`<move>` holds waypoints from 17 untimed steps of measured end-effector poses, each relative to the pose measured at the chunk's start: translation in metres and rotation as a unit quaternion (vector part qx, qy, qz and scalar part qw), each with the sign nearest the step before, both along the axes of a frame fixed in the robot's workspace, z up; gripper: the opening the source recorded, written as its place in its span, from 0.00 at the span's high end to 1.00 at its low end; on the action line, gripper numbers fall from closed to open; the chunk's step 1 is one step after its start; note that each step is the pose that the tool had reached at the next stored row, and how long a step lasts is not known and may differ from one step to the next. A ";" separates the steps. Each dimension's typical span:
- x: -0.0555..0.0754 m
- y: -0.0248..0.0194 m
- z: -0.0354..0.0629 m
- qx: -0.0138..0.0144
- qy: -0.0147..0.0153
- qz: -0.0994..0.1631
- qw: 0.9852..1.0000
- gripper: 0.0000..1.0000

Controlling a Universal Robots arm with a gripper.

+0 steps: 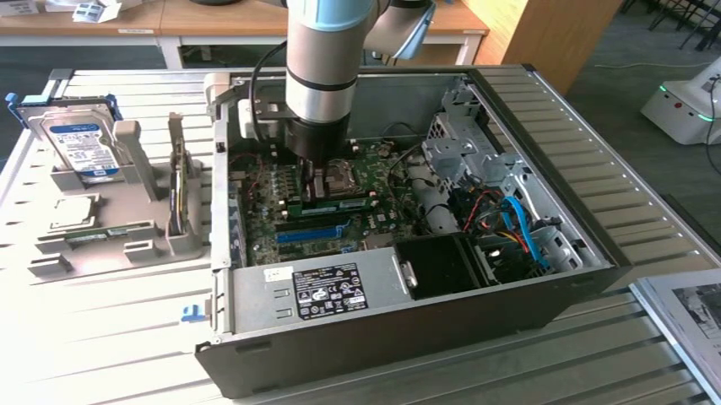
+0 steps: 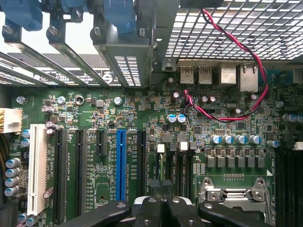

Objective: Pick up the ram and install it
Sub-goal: 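Press down the ram until it locks into place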

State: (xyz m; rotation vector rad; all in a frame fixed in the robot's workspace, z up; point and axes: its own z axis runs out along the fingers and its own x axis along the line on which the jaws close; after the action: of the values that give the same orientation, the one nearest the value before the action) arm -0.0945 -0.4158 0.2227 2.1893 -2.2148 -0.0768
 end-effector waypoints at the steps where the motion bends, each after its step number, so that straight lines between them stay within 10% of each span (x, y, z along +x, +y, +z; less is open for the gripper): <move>1: 0.000 0.0000 0.0000 0.000 0.000 0.000 1.000 0.90; 17: 0.000 0.0000 -0.0004 0.000 0.000 0.000 1.000 0.90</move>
State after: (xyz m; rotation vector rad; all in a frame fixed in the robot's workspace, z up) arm -0.0945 -0.4158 0.2223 2.1892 -2.2148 -0.0766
